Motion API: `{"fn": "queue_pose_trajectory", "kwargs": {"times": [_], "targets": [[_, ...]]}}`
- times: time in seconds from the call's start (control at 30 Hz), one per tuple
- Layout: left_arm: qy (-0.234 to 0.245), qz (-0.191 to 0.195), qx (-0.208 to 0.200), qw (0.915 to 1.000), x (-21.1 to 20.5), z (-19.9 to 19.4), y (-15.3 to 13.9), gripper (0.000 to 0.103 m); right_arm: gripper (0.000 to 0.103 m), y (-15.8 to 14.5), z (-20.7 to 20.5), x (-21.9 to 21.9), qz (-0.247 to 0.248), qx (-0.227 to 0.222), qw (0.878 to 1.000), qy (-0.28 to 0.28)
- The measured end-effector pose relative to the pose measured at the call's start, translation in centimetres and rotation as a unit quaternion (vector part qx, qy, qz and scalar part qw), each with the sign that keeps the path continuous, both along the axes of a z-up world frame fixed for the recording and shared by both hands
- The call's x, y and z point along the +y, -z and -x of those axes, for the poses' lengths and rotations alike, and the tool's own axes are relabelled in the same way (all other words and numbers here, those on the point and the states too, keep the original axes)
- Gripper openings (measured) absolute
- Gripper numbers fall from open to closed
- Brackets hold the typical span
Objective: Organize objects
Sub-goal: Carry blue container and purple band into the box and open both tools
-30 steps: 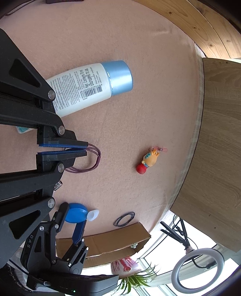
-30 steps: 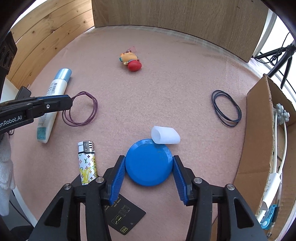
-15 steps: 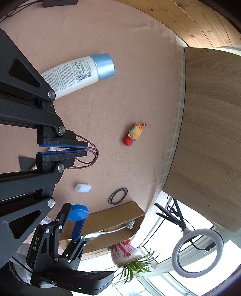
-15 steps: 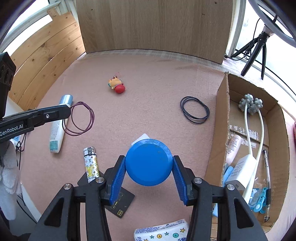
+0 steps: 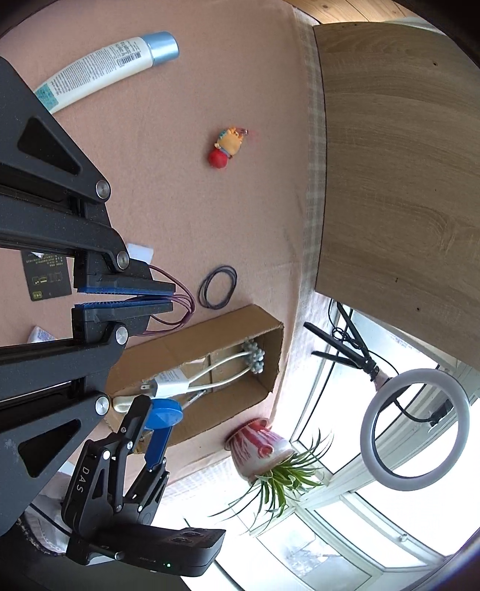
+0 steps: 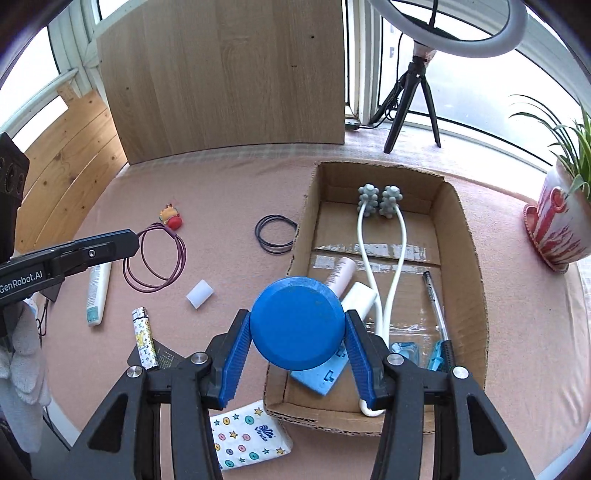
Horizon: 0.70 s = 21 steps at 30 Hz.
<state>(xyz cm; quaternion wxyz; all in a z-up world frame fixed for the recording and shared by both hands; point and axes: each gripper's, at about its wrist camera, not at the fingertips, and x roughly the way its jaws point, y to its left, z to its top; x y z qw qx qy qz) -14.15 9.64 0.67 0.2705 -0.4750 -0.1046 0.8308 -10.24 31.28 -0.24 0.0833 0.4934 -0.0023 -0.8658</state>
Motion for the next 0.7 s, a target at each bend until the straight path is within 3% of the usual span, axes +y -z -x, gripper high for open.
{"fn": "queue_pose_trajectory", "kwargs": {"times": [0.43,0.7], "targets": [[0.075,-0.006,0.002,0.9971,11.5,-0.2,0.6,0.002,0.046,0.6,-1.1,8.0,0.003,-0.006,0.997,0.074],[0.088,0.010,-0.014,0.9959,14.3,-0.1,2.6,0.002,0.046,1.4,-0.7,9.4,0.013,-0.013,0.996,0.084]]}}
